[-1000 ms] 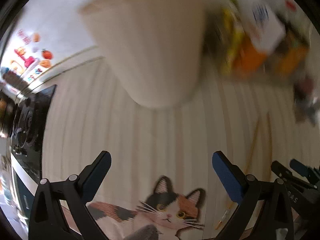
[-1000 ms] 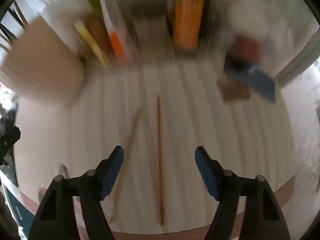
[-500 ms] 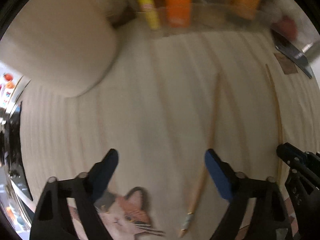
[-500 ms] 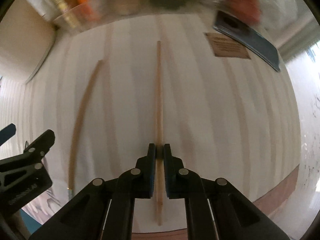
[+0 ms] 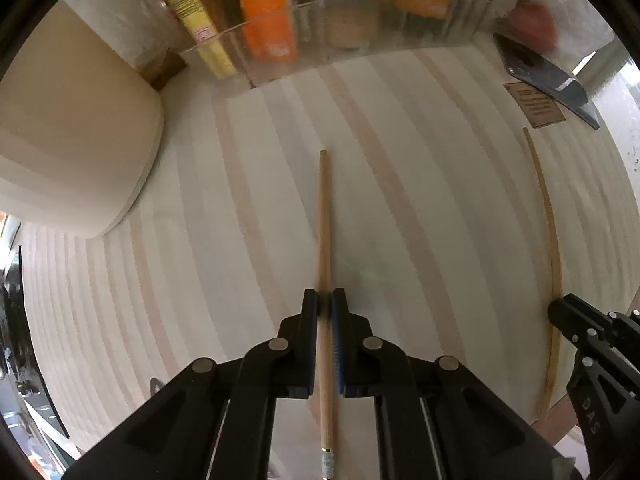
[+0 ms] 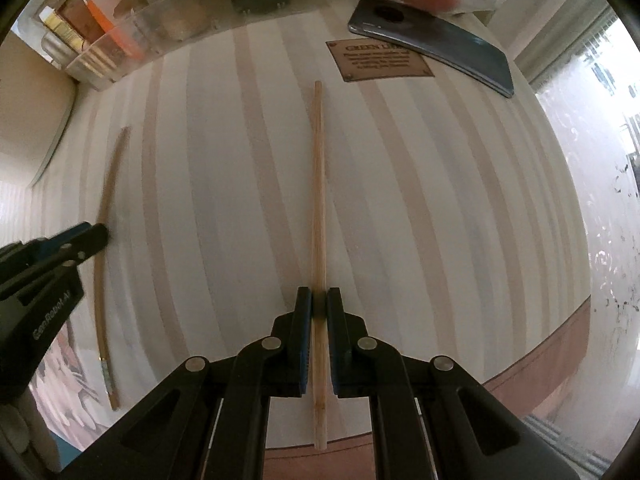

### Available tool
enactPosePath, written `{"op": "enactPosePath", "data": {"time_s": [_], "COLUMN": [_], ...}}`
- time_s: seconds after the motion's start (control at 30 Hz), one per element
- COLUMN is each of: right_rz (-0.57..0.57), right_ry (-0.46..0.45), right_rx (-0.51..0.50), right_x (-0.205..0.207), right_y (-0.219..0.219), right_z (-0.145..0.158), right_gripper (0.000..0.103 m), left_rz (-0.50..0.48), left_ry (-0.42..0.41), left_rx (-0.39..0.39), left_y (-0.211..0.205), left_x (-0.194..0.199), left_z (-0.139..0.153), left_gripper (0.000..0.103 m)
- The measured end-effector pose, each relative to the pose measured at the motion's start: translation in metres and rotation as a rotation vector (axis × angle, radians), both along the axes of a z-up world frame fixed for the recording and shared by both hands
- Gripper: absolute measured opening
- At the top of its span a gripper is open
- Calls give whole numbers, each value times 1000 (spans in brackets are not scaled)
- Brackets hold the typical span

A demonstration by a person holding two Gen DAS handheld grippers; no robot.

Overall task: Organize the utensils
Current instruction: 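Grasp a wooden chopstick with the left tool while the right tool grasps another wooden chopstick, then lift both wooden chopsticks and lower them into the cream utensil holder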

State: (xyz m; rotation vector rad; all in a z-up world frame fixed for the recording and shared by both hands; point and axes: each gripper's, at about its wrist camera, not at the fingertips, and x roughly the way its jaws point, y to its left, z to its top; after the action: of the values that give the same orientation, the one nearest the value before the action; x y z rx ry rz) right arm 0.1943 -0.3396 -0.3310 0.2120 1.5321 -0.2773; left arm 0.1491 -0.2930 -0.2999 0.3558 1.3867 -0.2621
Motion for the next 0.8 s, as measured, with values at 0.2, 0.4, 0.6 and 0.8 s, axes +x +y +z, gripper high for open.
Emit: {"op": "enactPosePath", "data": {"time_s": [0.2,0.4,0.6,0.8], "right_rz": [6,78,180,260], "right_ry": [-25,-58,-67,-25], "right_rx": [10,54,130,186], "right_x": [2,15,23,17], "right_y": [10,44,97,144], "right_z": [5,13,16,8], "right_gripper": [8,8,8,8], "left_rz": [87,206,324,395], "left_ry": [2,-6,-16,11], "left_rx": [-3,-1,8,-11], "left_y": [40,107,168,202], "left_x": [-4,-14,-25,-36], "left_z": [13,32,46,42], "left_gripper": [4,4,4,4]}}
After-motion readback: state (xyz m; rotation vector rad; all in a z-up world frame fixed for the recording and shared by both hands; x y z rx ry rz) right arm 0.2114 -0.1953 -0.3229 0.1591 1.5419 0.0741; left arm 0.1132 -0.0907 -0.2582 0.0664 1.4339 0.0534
